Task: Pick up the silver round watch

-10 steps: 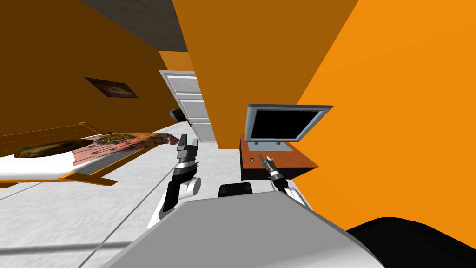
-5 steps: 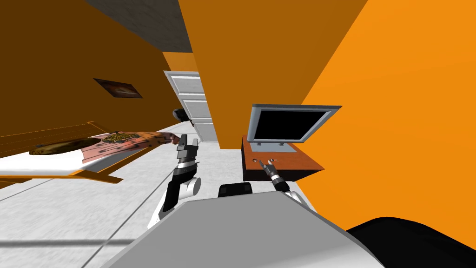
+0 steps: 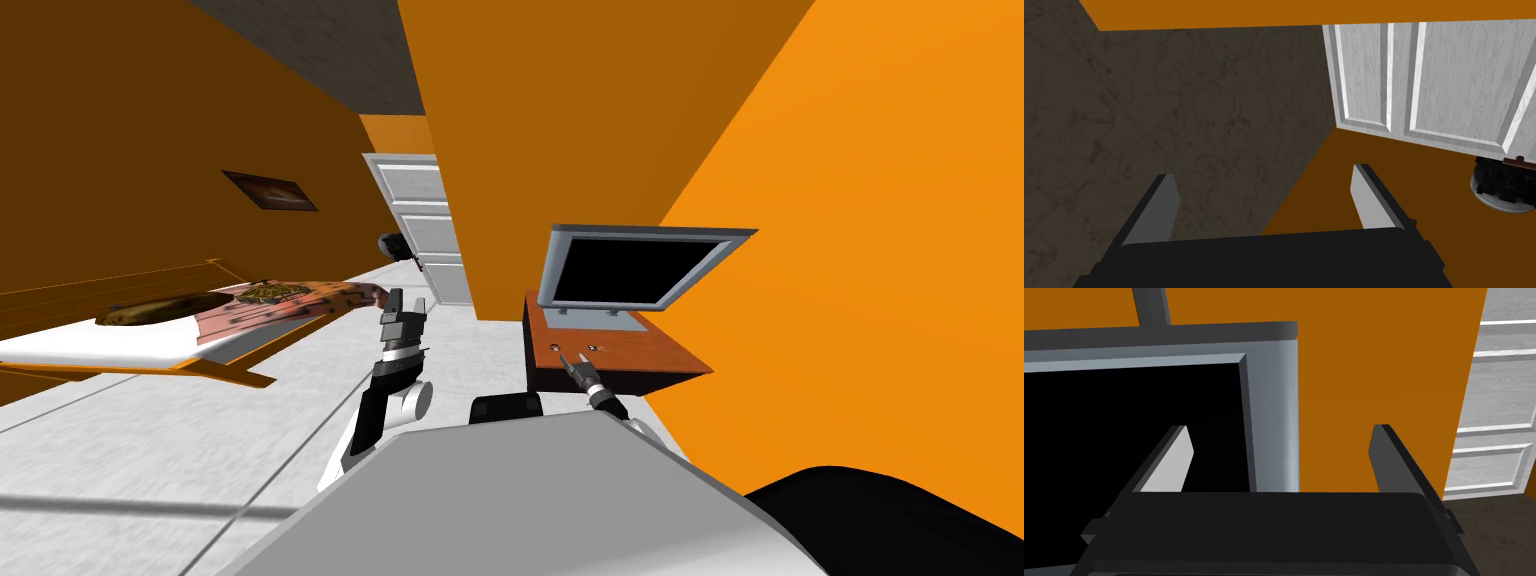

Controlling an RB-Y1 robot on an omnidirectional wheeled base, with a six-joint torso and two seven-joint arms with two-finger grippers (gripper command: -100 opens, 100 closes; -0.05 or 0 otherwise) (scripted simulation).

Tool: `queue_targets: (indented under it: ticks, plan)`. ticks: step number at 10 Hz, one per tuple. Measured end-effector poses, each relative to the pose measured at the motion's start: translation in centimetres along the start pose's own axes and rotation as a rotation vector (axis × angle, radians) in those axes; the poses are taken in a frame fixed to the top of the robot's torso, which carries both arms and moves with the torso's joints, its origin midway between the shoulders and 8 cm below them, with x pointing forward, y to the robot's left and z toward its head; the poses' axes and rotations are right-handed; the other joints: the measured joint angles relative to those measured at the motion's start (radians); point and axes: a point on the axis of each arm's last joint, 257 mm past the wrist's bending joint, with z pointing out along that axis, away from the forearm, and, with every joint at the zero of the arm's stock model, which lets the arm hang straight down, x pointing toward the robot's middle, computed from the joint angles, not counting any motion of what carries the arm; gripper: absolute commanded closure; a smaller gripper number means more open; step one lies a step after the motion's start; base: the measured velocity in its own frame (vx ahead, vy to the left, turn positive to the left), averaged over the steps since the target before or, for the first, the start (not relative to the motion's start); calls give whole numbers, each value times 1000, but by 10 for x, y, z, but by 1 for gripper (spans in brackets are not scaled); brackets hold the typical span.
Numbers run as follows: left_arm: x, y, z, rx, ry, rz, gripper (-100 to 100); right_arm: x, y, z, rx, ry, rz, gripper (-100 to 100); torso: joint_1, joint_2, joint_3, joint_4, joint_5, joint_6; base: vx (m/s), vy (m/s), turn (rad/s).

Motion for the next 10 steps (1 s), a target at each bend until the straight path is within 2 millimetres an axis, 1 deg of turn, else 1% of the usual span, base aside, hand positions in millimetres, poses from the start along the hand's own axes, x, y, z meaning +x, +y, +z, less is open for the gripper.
queue_targets:
  ticks: [1,3,4,5,6,7,10]
  plan:
    - [0,0,0,0,0,0,0,5,-1,-1,-1,11,-21,-100,-2,1,1,0,0,0,21,61,107]
    - [0,0,0,0,0,0,0,28,-6,-9,0,70,-100,-100,-1,0,0,0,0,0,43,70,64]
    - [0,0,0,0,0,0,0,46,-12,-16,1,108,-142,-100,0,0,0,0,0,0,46,67,42]
    - [0,0,0,0,0,0,0,54,-14,-19,-6,132,-183,-100,0,0,0,0,0,0,9,19,-38]
    - [0,0,0,0,0,0,0,58,-15,-18,-8,143,-205,-100,-3,1,1,0,0,0,0,0,0]
    - [0,0,0,0,0,0,0,70,-19,-20,-11,176,-244,-100,-4,2,1,0,-1,0,-2,13,17]
    - [0,0,0,0,0,0,0,102,-31,-40,-28,261,-364,-100,-2,3,2,1,0,0,2,37,25]
